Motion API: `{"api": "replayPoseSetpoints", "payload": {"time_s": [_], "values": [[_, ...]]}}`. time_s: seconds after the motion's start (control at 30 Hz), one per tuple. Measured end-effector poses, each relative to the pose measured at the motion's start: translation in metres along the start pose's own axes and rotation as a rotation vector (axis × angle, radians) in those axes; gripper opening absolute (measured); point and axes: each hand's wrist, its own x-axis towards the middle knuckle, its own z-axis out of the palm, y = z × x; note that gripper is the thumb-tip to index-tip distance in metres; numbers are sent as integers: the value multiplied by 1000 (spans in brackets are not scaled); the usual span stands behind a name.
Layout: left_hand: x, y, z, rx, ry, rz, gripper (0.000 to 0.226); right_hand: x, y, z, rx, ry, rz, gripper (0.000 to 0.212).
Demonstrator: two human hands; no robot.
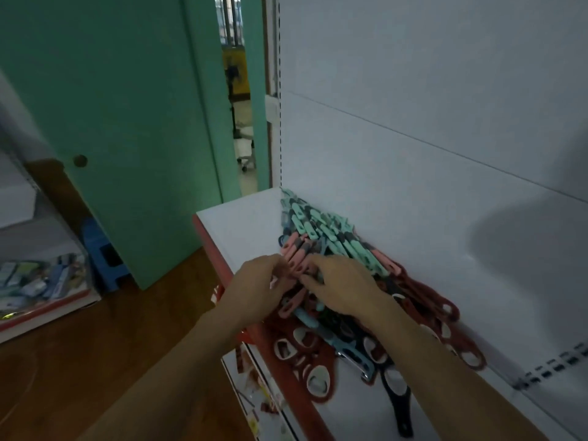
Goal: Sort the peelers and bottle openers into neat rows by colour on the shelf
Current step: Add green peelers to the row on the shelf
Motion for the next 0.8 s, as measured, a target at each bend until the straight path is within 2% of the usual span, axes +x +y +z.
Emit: {"api": "replayPoseSetpoints", "payload": {"time_s": [0.1, 0.13, 0.2, 0.27, 0.33, 0.47, 0.57, 0.7, 0.8], "values": [[0, -6, 0, -128, 41, 17, 14, -1, 10, -11, 125, 7, 67, 7], [0, -4, 1, -235, 74, -3, 14, -5, 11, -15, 220, 59, 85, 13], [1, 12, 2, -606, 118, -130, 17, -18, 7, -23, 436, 182, 128, 24], [4, 28, 3, -998, 65, -283, 26, -34, -8, -29, 597, 232, 112, 29], [7, 35, 6, -1159, 28, -295, 35, -47, -23, -23, 632, 260, 65, 28], [14, 36, 0, -1218, 190, -290, 36, -66, -31, 13, 612, 325, 166, 16], [24, 28, -4, -1162, 171, -241, 37, -75, -28, 35, 303, 232, 132, 12], [29, 18, 0, -1070, 75, -183, 34, -70, -28, 29, 95, 17, 18, 49], [30, 16, 7, -989, -8, -163, 16, -68, -28, 19, 83, -41, -32, 54]]}}
